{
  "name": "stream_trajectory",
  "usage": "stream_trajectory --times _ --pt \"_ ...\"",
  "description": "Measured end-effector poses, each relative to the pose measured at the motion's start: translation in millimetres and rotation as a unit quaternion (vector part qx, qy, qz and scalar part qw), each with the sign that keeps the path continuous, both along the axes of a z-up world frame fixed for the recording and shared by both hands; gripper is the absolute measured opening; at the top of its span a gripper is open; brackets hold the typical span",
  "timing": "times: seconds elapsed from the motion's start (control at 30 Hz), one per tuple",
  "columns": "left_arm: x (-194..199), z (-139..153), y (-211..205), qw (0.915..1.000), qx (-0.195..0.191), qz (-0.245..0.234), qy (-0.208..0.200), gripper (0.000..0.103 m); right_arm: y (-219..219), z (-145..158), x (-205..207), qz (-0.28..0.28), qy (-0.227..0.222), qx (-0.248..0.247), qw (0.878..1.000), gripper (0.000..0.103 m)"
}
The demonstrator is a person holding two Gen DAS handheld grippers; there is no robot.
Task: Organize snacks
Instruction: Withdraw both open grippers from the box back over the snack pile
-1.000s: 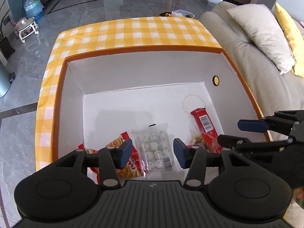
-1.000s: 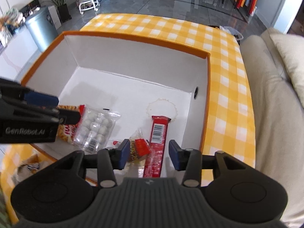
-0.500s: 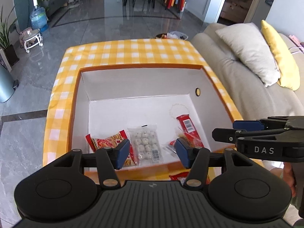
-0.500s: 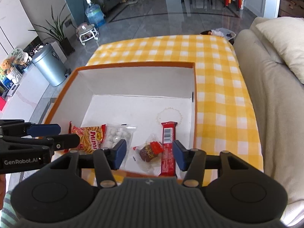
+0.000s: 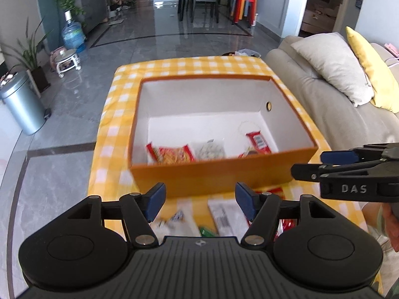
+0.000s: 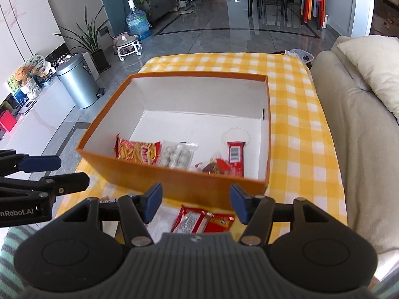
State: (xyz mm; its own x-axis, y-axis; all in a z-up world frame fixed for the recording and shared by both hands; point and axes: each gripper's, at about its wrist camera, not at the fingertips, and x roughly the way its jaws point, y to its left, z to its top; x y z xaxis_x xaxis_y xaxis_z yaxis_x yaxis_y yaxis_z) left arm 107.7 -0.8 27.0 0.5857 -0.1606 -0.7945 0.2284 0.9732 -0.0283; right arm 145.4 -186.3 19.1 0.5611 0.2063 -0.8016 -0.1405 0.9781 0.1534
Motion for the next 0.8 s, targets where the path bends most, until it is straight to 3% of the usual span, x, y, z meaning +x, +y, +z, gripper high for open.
stream_trajectory --times 0.43,0.57,0.8 --pt "-25.7 -41.4 23.9 0.9972 0.015 0.049 0.055 0.082 6.9 -31.6 -50.4 -0.062 0.049 0.013 0.997 0.063" --pt "-24.2 -54.2 21.1 0.9962 0.026 0.047 0.068 0.083 9.1 -45.8 -49.0 -0.062 0.071 -0.005 0.996 0.063" --pt "-15.8 -67.9 12.1 0.9957 0.046 0.039 0.070 0.087 -0.5 -67.5 -41.9 -0.087 0.114 0.004 0.990 0.065"
